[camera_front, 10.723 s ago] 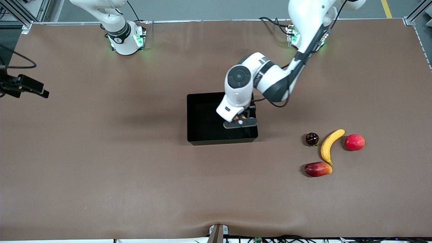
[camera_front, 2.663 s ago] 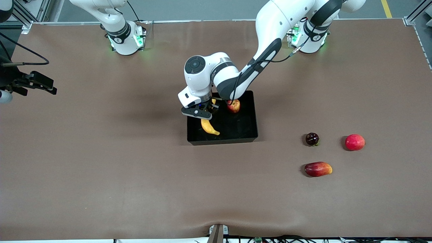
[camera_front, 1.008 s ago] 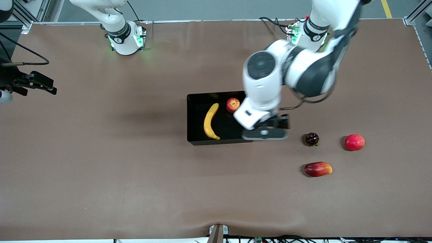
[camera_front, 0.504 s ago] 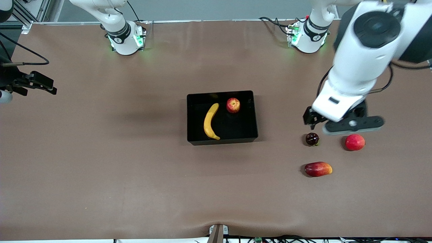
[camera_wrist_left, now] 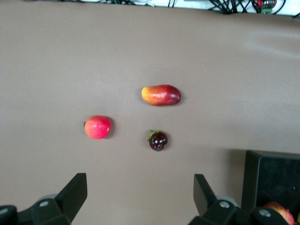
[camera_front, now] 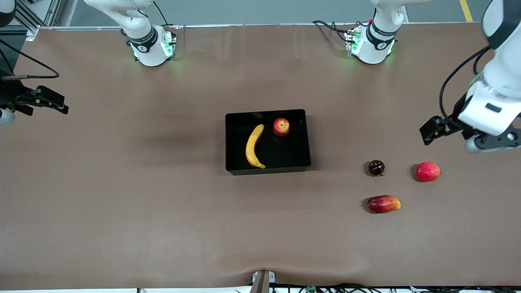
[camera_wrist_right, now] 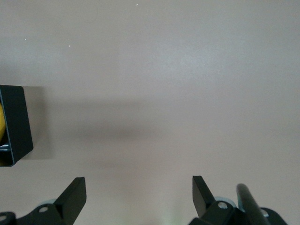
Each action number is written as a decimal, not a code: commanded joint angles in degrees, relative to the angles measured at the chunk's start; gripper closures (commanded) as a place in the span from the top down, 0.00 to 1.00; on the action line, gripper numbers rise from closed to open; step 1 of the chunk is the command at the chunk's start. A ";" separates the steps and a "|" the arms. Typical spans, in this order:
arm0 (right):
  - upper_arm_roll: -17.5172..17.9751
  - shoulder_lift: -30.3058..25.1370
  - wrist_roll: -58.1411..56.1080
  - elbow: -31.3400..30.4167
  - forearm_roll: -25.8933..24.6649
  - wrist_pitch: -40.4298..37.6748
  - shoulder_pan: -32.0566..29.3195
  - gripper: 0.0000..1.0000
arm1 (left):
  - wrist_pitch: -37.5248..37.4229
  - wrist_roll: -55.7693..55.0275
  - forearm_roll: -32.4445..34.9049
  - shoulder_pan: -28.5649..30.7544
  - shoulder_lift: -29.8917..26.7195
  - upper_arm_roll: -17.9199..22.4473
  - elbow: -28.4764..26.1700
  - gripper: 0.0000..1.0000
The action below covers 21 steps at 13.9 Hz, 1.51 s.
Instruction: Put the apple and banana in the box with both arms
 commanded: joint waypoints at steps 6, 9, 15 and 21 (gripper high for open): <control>0.27 -0.95 -0.66 -0.77 -0.24 -0.11 -0.40 1.00 | -0.04 12.05 -7.32 -4.29 -12.73 12.00 -13.59 1.00; 0.27 -0.95 -0.66 -0.86 -0.24 -0.11 -0.49 1.00 | -0.30 12.07 -7.87 -4.47 -14.77 12.97 -16.43 1.00; 0.27 -0.95 -0.57 -0.86 -0.24 -0.11 -0.31 1.00 | -2.14 13.38 -8.14 -4.03 -17.23 13.15 -17.40 1.00; 0.27 -0.95 -0.57 -0.86 -0.24 -0.11 -0.40 1.00 | -7.32 13.39 -10.16 -4.20 -15.39 12.97 -11.43 1.00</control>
